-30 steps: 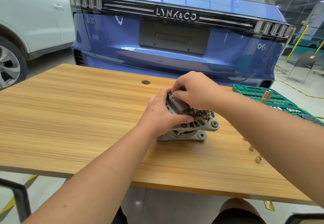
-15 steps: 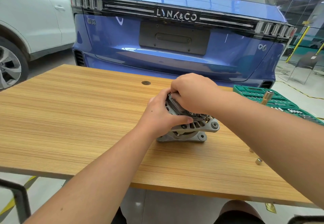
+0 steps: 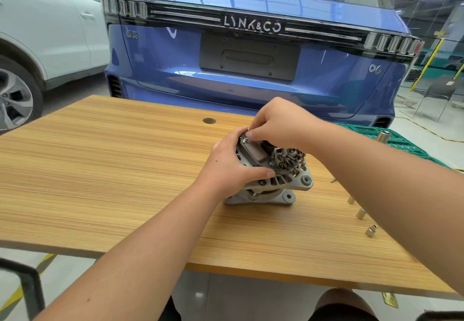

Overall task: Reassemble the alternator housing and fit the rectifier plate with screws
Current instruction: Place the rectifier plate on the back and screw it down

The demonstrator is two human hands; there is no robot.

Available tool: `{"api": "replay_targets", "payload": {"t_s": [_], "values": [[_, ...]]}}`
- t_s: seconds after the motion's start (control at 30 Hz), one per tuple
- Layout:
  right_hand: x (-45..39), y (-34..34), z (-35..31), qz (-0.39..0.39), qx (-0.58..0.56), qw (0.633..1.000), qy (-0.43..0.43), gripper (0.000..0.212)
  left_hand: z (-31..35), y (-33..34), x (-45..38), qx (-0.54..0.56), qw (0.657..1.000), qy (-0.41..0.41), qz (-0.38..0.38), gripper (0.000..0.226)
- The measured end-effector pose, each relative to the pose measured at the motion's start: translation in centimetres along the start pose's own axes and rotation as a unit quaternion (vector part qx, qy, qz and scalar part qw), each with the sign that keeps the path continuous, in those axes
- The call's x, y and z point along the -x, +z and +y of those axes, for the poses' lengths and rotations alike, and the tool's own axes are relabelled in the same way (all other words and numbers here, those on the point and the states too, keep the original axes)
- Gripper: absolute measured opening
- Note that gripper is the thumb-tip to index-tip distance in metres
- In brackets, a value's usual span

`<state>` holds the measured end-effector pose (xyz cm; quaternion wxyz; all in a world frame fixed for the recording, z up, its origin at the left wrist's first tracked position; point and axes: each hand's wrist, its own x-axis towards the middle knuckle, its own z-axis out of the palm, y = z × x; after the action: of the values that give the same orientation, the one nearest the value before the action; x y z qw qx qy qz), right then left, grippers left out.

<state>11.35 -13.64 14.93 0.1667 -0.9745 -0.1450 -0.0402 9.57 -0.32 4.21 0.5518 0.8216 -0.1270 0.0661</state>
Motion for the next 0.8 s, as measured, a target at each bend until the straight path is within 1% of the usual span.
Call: {"api": "replay_targets", "payload": {"t_s": [0.07,0.13,0.2,0.3,0.4,0.5,0.53,0.57,0.6,0.67,0.7,0.73,0.77,0.8], "values": [[-0.4,0.2,0.0,-0.003,0.004,1.0,0.014,0.016,0.0,0.0,0.0,0.001,1.0,0.001,0.001,0.1],[-0.6,0.2,0.2,-0.003,-0.031,0.999,0.035,0.013,0.0,0.0,0.0,0.001,1.0,0.002,0.0,0.097],[-0.6,0.1,0.5,0.0,-0.066,0.997,0.044,0.012,-0.1,0.0,-0.1,0.002,1.0,0.002,-0.001,0.101],[-0.8,0.3,0.2,-0.007,-0.025,0.999,0.034,0.011,-0.3,0.0,-0.1,0.006,1.0,0.0,-0.001,0.105],[-1.2,0.1,-0.7,-0.016,0.03,0.999,0.032,0.009,-0.3,0.0,-0.2,0.003,1.0,0.002,0.0,0.102],[-0.8,0.2,-0.7,-0.024,0.041,0.999,0.012,0.009,-0.3,0.0,-0.1,0.002,1.0,0.001,0.001,0.101],[-0.3,0.4,-0.4,-0.014,0.021,1.0,-0.006,0.011,-0.3,0.0,-0.2,0.002,1.0,0.001,0.001,0.101],[0.3,0.4,0.1,0.015,-0.019,0.999,-0.022,0.013,-0.3,0.0,-0.2,0.0,1.0,0.001,0.0,0.103],[0.9,0.1,0.9,0.062,-0.08,0.994,-0.027,0.017,-0.4,0.0,-0.2,-0.005,1.0,0.002,0.0,0.107],[1.5,-1.3,3.4,0.174,-0.214,0.961,0.012,0.025,-0.6,0.1,-0.3,-0.018,1.0,0.004,0.006,0.115],[1.6,-2.0,4.9,0.211,-0.25,0.944,0.051,0.026,-0.6,0.1,-0.3,-0.021,1.0,0.003,0.007,0.117],[1.6,-2.4,6.6,0.225,-0.252,0.936,0.095,0.026,-0.7,0.2,-0.4,-0.023,1.0,0.002,0.007,0.117],[1.6,-2.4,8.3,0.215,-0.221,0.941,0.139,0.024,-0.7,0.2,-0.3,-0.024,1.0,0.002,0.005,0.117],[1.8,-2.2,10.2,0.181,-0.169,0.952,0.182,0.022,-0.5,0.4,-0.3,-0.026,1.0,0.004,0.001,0.116]]}}
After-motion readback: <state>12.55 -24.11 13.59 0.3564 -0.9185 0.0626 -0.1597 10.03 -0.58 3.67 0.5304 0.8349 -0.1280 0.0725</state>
